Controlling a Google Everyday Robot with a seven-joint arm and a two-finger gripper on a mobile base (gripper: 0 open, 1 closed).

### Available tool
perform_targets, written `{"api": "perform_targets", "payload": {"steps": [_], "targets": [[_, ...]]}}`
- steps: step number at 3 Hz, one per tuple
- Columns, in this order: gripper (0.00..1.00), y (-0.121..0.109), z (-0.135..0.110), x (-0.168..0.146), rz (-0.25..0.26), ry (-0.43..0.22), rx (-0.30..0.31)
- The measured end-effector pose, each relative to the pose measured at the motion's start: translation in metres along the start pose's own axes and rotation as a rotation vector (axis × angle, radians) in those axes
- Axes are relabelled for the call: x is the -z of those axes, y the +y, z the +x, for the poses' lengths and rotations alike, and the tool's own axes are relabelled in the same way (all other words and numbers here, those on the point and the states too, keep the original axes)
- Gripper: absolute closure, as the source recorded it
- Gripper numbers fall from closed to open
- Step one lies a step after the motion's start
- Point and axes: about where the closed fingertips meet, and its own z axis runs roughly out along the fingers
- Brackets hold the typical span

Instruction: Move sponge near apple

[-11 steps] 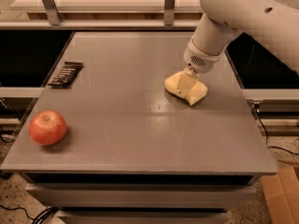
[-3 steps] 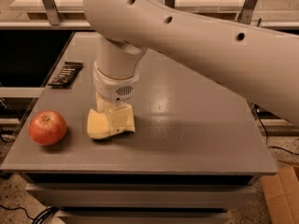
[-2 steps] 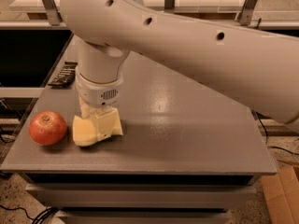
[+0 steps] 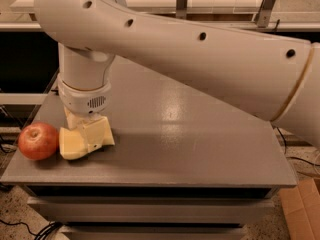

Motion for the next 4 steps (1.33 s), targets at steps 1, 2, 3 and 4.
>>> {"api": "perform_targets", "payload": {"steps": [1, 2, 3, 4], "targets": [[0.59, -0.008, 0.001, -0.004, 0.003, 0.0, -0.01], [0.36, -0.014, 0.004, -0.005, 0.006, 0.002, -0.021], [0.13, -0.017, 0.008, -0.004, 0.008, 0.005, -0.028], [0.0, -0.019, 0.011, -0.003, 0.008, 0.004, -0.031]]}}
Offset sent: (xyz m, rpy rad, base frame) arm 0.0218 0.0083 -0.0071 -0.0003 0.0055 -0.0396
